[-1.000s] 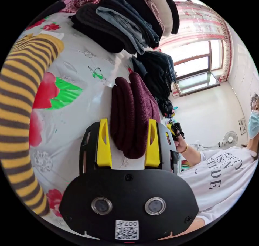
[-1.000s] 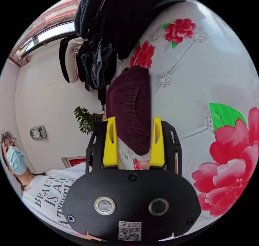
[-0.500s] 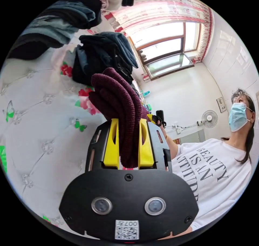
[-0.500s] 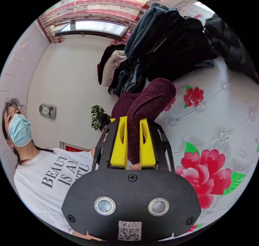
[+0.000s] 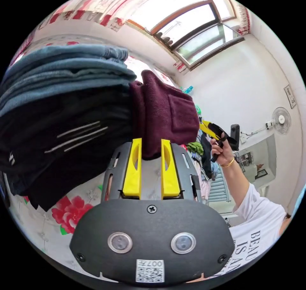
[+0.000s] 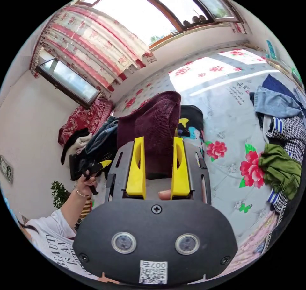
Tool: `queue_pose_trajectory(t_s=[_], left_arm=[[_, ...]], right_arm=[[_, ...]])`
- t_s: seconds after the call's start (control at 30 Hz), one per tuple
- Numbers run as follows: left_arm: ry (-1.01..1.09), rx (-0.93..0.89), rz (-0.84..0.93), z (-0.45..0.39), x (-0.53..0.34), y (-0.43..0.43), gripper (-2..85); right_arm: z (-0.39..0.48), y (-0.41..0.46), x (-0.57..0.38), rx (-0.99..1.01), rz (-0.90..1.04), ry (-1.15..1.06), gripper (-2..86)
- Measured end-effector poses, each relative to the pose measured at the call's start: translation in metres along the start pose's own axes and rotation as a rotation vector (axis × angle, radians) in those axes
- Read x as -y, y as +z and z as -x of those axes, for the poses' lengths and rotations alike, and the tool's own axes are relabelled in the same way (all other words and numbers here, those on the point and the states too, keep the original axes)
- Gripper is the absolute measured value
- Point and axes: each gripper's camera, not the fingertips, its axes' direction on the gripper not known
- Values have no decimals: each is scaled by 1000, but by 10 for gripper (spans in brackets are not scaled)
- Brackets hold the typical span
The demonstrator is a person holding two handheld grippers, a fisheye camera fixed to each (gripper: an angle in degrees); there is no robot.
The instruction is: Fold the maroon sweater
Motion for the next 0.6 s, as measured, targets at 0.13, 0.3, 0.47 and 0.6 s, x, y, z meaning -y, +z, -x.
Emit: queue_pose_trajectory(t_s=[0.13, 0.3, 0.47, 0.6], left_arm=[[111, 235, 180, -9, -101, 21, 108], [81, 446, 392, -24, -225, 14, 93], [-16, 549, 449, -36, -281, 14, 92], [47, 659, 477, -50, -270, 32, 91]], right_arm=[[-44, 17, -86, -62, -15, 44, 80], [-88, -29, -183, -427, 20, 48, 82], [-161, -146, -214, -803, -122, 242, 83], [-221, -146, -216, -719, 115, 390, 76]])
